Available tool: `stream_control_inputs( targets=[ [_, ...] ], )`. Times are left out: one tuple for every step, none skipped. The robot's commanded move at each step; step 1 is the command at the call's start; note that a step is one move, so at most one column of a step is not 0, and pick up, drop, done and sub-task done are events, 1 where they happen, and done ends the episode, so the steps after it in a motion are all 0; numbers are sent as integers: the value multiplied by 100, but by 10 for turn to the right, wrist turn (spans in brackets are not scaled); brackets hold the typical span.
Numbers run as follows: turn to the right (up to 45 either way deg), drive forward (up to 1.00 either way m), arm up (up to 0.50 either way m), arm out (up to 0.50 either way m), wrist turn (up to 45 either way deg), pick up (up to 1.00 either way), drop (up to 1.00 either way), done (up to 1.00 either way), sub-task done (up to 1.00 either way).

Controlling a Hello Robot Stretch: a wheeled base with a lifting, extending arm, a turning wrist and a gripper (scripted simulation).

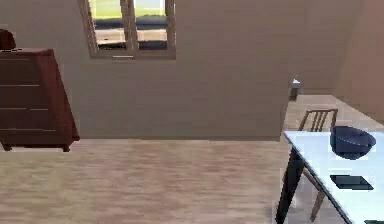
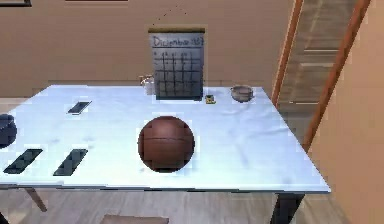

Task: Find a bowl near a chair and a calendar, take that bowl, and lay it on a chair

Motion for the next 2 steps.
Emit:
stream_control_inputs(
  targets=[
    [0, 55, 0, 0, 0, 0, 0, 0, 0],
    [300, 0, 0, 0, 0, 0, 0, 0, 0]
  ],
)
